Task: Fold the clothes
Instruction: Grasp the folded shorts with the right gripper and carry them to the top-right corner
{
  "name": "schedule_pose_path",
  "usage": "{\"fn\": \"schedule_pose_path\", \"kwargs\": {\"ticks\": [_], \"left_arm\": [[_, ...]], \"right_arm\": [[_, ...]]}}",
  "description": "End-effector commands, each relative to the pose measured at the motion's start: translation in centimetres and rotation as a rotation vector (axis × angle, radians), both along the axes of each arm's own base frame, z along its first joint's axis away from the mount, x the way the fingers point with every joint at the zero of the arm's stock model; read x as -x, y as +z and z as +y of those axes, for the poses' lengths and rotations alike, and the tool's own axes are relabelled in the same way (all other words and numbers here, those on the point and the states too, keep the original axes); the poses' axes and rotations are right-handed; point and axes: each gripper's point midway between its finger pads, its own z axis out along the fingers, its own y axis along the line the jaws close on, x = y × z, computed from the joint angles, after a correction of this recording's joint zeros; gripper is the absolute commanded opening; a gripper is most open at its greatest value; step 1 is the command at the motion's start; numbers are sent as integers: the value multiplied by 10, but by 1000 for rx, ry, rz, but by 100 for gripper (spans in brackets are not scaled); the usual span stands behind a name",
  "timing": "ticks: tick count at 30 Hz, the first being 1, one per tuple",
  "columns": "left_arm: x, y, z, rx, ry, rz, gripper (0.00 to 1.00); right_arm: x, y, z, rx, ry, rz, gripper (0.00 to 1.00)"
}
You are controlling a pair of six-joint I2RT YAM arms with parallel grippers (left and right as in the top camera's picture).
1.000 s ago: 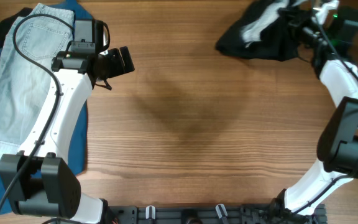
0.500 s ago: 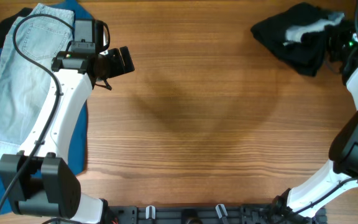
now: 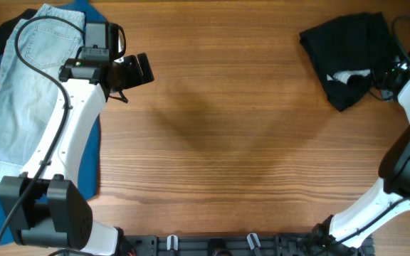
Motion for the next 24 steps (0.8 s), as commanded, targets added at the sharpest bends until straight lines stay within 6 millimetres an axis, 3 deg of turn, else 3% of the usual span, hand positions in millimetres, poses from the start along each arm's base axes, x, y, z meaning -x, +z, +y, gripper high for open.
{"fn": "schedule_pose_path", "kwargs": {"ticks": [1, 7, 13, 17, 20, 21, 24], "left_arm": [[-1, 2, 2, -5, 3, -5, 100], [-1, 2, 2, -5, 3, -5, 100], [-1, 2, 2, -6, 3, -4, 100], [-1, 2, 2, -6, 3, -6, 100], [-3, 2, 2, -5, 3, -12, 100], [-3, 3, 1, -5, 3, -14, 100], [-3, 3, 1, -4, 3, -13, 100]], "right_arm": [[-4, -35, 0, -35, -55, 33, 4], [-36, -35, 14, -79, -226, -78, 4], [-42, -33, 28, -90, -380, -103, 4], [-42, -33, 27, -80, -382, -103, 4], [-55, -23, 29, -49, -301, -149, 4], [-56, -22, 30, -53, -293, -155, 9], [-57, -18, 30, -46, -284, -161, 66]]}}
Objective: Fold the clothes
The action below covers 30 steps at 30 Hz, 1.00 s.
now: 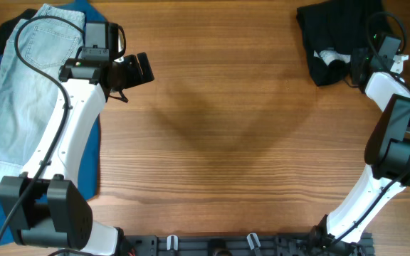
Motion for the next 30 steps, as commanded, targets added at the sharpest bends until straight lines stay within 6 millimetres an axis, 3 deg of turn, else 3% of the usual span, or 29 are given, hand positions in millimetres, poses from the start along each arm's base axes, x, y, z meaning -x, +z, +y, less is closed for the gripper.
{"fn": "schedule_pose_path", "kwargs": {"ticks": [1, 3, 6, 11, 14, 15, 17, 21, 25, 30], "left_arm": [[-1, 2, 2, -5, 3, -5, 100], [-1, 2, 2, -5, 3, -5, 100], [-1, 2, 2, -5, 3, -6, 100], [-1, 2, 2, -7, 3, -5, 100], [0, 1, 2, -6, 3, -1, 100], [-1, 1, 1, -2, 4, -1, 100], [0, 1, -1, 11, 1, 0, 100], [0, 1, -1, 11, 2, 0, 100], [0, 1, -1, 11, 2, 0, 100], [0, 1, -1, 11, 1, 0, 100]], "right_arm": [[-2, 0, -1, 42, 43, 11, 75], [-3, 18, -3, 90, 77, 3, 89], [1, 60, -8, 194, 130, -11, 100], [25, 142, 0, 386, 275, 1, 100], [35, 194, 36, 531, 566, -62, 100], [42, 217, 64, 576, 738, -131, 100], [62, 247, 99, 566, 890, -228, 99], [129, 306, 165, 457, 1088, -407, 100], [176, 341, 182, 499, 1086, -450, 100], [193, 359, 187, 551, 1080, -487, 100]]}}
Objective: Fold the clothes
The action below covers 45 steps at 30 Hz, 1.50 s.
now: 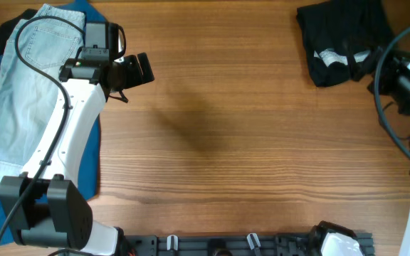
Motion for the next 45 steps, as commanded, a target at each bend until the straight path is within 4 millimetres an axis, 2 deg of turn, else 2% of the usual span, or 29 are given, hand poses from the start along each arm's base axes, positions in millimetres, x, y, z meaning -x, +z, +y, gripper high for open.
{"fn": "schedule_pose_path", "kwargs": {"ticks": [1, 3, 6, 10, 14, 16, 17, 21, 27, 37, 45], "left_arm": [[-1, 1, 0, 7, 3, -3, 100], [-1, 1, 0, 7, 3, -3, 100], [-1, 2, 0, 7, 4, -3, 100], [-1, 2, 0, 7, 4, -3, 100], [-1, 2, 0, 7, 4, -3, 100], [-1, 1, 0, 7, 4, -3, 100], [-1, 2, 0, 8, 3, -3, 100], [-1, 2, 0, 8, 3, -3, 100], [-1, 1, 0, 7, 3, -3, 100], [-1, 2, 0, 8, 3, -3, 100], [-1, 2, 0, 7, 4, -3, 100]], "right_arm": [[5, -2, 3, 11, 16, 11, 100], [7, -13, -2, 10, -21, 64, 100], [9, -24, 2, 51, 13, 90, 100], [21, -38, 31, 249, 151, 19, 100], [36, -67, 30, 259, -11, -26, 100], [42, -82, 33, 259, -25, -101, 100], [49, -108, 36, 259, -26, -178, 100], [64, -159, 38, 215, -39, -220, 100], [84, -205, 36, 226, -66, -297, 100], [90, -212, 21, 257, -185, -376, 100], [89, -212, 21, 254, -186, -389, 100]]}}
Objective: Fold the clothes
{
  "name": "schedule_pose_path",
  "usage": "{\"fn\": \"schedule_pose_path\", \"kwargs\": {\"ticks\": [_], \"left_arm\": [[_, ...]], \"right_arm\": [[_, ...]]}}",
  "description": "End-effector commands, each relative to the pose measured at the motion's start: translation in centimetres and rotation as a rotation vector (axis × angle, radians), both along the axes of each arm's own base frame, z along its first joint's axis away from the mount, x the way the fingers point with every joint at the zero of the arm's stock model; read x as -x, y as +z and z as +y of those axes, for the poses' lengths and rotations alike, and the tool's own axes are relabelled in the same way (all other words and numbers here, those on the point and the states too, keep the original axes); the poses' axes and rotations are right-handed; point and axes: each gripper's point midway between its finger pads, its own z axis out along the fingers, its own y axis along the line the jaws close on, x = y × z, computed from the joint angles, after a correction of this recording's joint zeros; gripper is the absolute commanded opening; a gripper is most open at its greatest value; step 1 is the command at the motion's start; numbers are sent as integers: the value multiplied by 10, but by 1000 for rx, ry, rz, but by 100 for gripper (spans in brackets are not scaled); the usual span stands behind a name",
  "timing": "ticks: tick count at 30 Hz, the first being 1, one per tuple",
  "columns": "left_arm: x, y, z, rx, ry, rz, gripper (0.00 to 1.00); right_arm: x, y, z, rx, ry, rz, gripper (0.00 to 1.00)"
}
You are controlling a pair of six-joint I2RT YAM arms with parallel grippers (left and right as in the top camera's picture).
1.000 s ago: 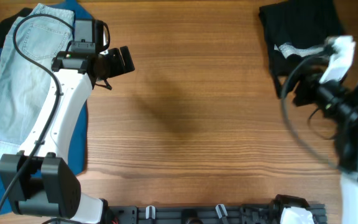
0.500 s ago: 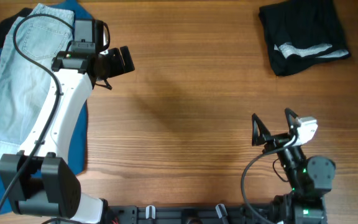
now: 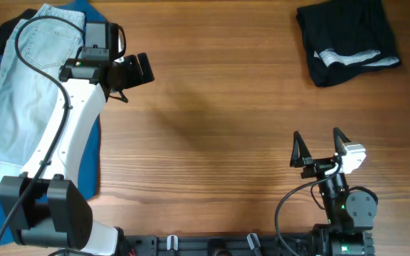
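Note:
A folded black garment (image 3: 347, 39) with a white band lies at the table's far right corner. Light blue jeans (image 3: 27, 85) lie on a blue and black pile (image 3: 91, 153) along the left edge. My left gripper (image 3: 139, 70) hovers just right of the jeans, its dark fingers close together with nothing seen between them. My right gripper (image 3: 317, 146) stands near the front right, well away from the black garment, fingers spread open and empty.
Bare wooden table (image 3: 212, 121) spans the middle between the two clothing piles. The left arm's white links (image 3: 70, 135) lie over the jeans pile. A black rail with clips (image 3: 212, 243) runs along the front edge.
My right arm has gone from beside the black garment at the far right to the front right, gripper open and empty. The garment stays put. The left arm is unchanged.
My right gripper was at the black garment's right edge, the cloth lying loosely spread. Then the garment lay more compact in the far corner with the gripper still at it. Then the gripper was off it, and now the arm stands at the front right. The left arm never moved.

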Motion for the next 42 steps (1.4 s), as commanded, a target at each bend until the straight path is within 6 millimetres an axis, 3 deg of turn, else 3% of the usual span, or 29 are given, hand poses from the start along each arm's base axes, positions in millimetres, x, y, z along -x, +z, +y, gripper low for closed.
{"fn": "schedule_pose_path", "kwargs": {"ticks": [1, 17, 24, 28, 32, 37, 42], "left_arm": [[-1, 2, 0, 7, 4, -3, 100], [-1, 4, 5, -23, 11, -12, 100], [18, 61, 14, -30, 32, -178, 100], [38, 85, 16, -7, 37, -402, 100], [77, 72, 19, 22, 40, -649, 100], [123, 41, 18, 63, 25, -906, 100], [150, 17, 22, 69, 29, -983, 100]], "right_arm": [[0, -1, -2, -7, -15, -10, 100], [-1, -3, -2, -7, -15, -2, 100], [-1, -3, -2, -7, -15, -3, 100], [-1, -3, -2, -6, -15, -1, 100], [-1, -3, -2, -7, -15, -1, 100], [-1, -3, -2, -7, -15, -1, 100], [-1, -3, -2, -7, -15, -1, 100]]}}
